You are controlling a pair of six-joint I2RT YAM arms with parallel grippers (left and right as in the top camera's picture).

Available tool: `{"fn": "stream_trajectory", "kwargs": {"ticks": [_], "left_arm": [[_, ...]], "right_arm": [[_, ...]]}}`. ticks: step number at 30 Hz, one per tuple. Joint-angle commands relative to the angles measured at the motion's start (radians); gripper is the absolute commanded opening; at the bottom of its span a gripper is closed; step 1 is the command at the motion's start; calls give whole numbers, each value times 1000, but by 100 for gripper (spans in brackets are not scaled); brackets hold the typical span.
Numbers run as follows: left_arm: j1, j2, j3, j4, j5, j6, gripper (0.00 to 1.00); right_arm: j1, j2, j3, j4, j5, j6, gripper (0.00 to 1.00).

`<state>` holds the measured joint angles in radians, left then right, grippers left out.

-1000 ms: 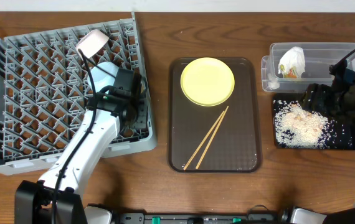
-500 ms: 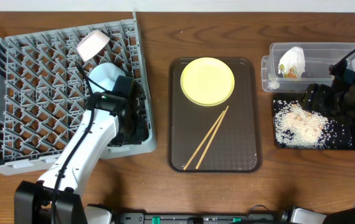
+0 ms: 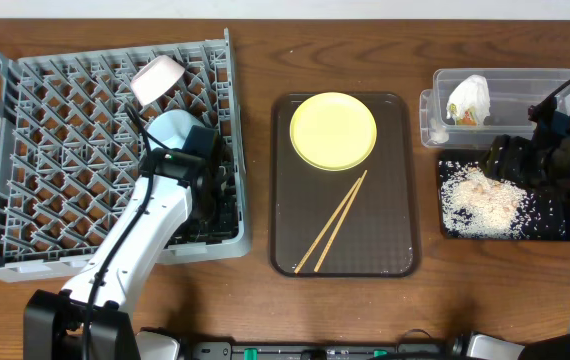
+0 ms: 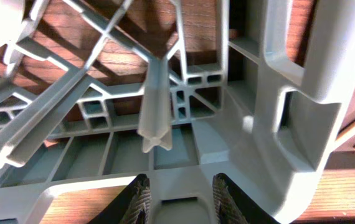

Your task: Sort waste into correct bins and load items into the dishwasher rack

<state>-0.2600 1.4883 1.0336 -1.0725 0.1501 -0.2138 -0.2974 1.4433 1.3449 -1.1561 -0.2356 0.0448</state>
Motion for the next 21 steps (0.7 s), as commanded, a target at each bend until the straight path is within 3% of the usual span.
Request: {"fn": "stream_trajectory", "kwargs": {"ticks": [1,6,12,21], "left_arm": [[0,-17,0,4,-27,-10,36],[2,-119,30,66,-93,-10,40],[21,-278,42,81,-359,-143,40],[320,-351,34,-9,-402,-414,31]], "right_arm": [[-3,-3,14,-3,-8,-1,76],[-3,-3,14,0,-8,-1,76],[-3,-3,14,0,-8,-1,76],[-3,-3,14,0,-8,-1,76]]}}
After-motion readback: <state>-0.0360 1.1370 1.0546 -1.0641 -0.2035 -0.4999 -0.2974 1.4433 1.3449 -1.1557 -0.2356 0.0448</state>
